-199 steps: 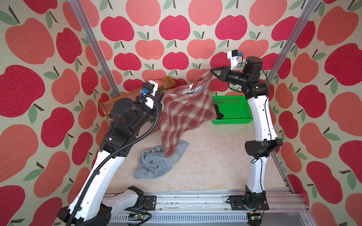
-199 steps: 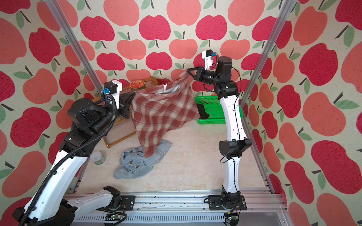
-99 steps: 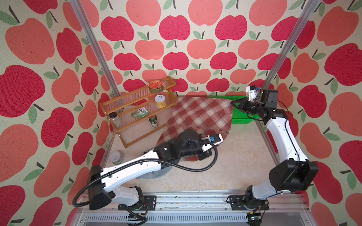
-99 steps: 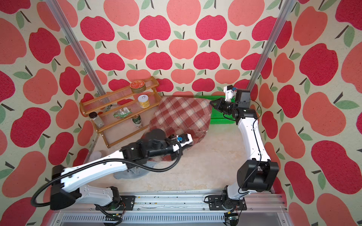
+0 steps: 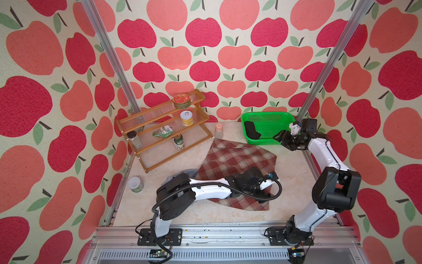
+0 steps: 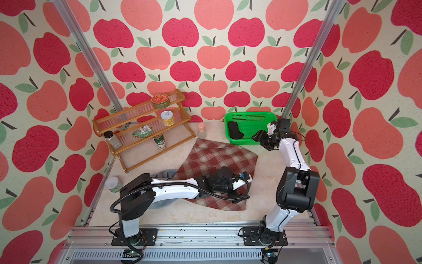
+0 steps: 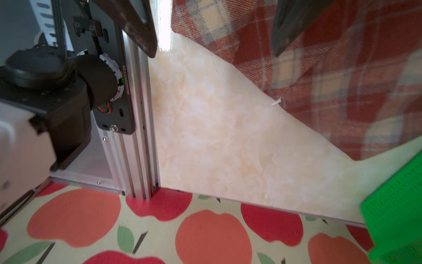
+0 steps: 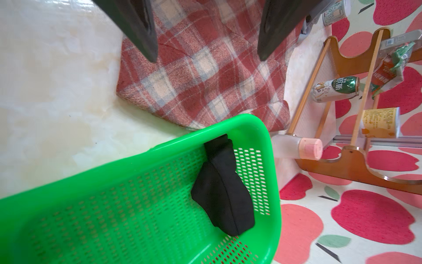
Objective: Roll up the skirts
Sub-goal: Flatten out the skirt at the center of the board, then fold the skirt at the center of the board.
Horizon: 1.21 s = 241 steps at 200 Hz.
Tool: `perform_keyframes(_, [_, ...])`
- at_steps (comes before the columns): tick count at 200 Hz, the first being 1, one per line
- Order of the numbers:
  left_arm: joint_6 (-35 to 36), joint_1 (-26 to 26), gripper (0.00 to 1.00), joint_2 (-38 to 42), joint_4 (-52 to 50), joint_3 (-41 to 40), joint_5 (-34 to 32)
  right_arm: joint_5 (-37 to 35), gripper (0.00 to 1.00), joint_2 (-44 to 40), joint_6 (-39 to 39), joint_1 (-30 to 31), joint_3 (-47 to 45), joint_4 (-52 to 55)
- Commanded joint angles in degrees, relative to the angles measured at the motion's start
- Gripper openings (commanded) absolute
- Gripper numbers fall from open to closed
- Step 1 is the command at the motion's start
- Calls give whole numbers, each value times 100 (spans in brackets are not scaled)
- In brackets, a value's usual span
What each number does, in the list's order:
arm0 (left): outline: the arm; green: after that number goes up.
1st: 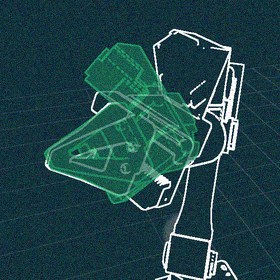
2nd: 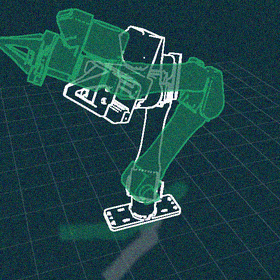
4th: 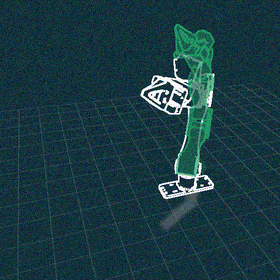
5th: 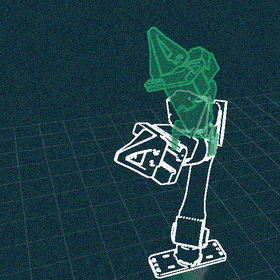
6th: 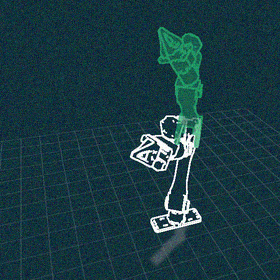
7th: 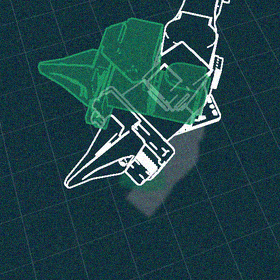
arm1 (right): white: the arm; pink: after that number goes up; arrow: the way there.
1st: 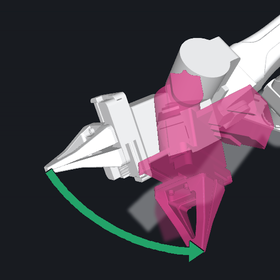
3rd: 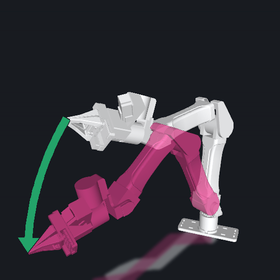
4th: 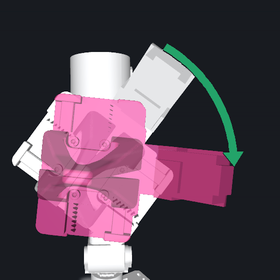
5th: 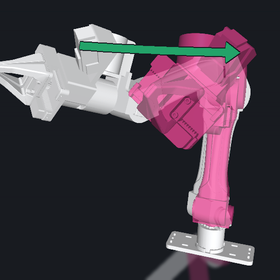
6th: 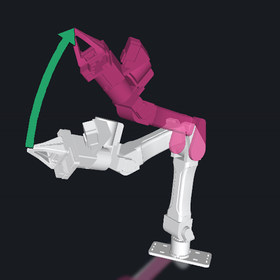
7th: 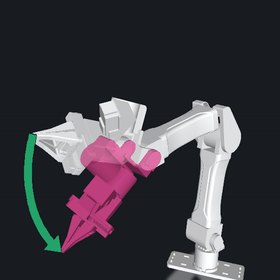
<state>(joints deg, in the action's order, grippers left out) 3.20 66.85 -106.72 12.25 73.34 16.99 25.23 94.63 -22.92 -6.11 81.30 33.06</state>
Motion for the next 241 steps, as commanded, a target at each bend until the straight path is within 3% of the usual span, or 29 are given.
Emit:
perform_keyframes(1, [-392, -210, 80, 1015, 307, -365, -64, -135, 72, -595, 108, 102, -106, 270])
perform_keyframes(39, [-1789, -742, 69, 2823, -303, -1992, -1289, -518, 72, -1619, 209, 932, -1243, 216])
perform_keyframes(72, [-3424, -902, 69, 4649, -2122, -3139, -2746, -870, 71, -2378, -12, 1806, -2394, 117])
perform_keyframes(111, [-4817, -694, 68, 6201, -3505, -4214, -3454, -588, 70, -3618, -599, 1898, -3656, 135])
perform_keyframes(148, [-5237, -649, 64, 6395, -3818, -4601, -3539, -422, 59, -4635, -1577, 2118, -4702, 43])
perform_keyframes(179, [-5846, -480, 65, 6210, -4141, -4698, -3786, -429, 58, -5192, -2057, 2221, -5233, 111])
perform_keyframes(215, [-6600, -377, 68, 6940, -4212, -5177, -4215, -702, 58, -5711, -2410, 2237, -5601, 232])
perform_keyframes(241, [-6622, -499, 68, 7308, -3993, -5489, -4169, -981, 56, -5769, -2424, 2250, -5747, 410])
